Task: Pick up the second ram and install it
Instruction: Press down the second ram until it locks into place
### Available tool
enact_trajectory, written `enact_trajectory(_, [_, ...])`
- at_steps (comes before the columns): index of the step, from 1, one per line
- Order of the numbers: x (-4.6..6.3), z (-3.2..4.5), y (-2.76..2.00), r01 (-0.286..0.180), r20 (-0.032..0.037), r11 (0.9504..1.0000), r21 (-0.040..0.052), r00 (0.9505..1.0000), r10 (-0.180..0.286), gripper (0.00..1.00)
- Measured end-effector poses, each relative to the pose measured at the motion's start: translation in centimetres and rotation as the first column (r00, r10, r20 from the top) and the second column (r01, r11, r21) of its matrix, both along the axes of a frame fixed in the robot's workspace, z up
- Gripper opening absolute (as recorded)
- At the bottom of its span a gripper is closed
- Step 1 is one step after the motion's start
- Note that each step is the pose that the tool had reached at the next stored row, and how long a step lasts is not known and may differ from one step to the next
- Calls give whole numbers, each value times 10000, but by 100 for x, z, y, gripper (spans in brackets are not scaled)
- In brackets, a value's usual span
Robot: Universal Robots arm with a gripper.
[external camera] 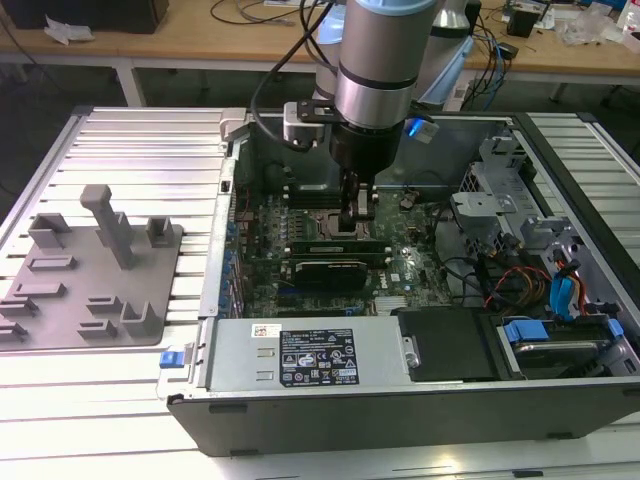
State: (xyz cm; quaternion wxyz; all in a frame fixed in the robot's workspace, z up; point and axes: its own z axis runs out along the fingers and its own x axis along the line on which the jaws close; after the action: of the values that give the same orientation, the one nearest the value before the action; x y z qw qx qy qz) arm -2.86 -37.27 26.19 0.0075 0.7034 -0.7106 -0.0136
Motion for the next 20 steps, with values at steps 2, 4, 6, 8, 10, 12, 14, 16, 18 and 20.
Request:
enact_trajectory(2, [1, 0, 0, 0, 0, 10000, 0, 10000, 0, 8])
enact_trajectory(4, [2, 0, 0, 1, 0, 10000, 0, 10000, -1, 8])
enact_trajectory(6, [3, 0, 0, 0, 0, 10000, 1, 10000, 0, 8])
enact_trajectory(8, [11, 0, 0, -2, 0, 10000, 1, 10000, 2, 8])
enact_trajectory(10, [90, 0, 0, 0, 0, 10000, 0, 10000, 0, 8])
enact_trajectory(12, [198, 0, 0, 0, 0, 10000, 0, 10000, 0, 8])
enact_trajectory(14, [362, 0, 1, 0, 0, 10000, 1, 10000, 0, 8])
enact_trajectory(16, [486, 0, 0, -1, 0, 10000, 1, 10000, 1, 8])
enact_trajectory(18, [492, -1, 0, 0, 0, 10000, 1, 10000, 0, 8])
enact_trajectory(20, [492, -43, 0, -1, 0, 10000, 2, 10000, 1, 8])
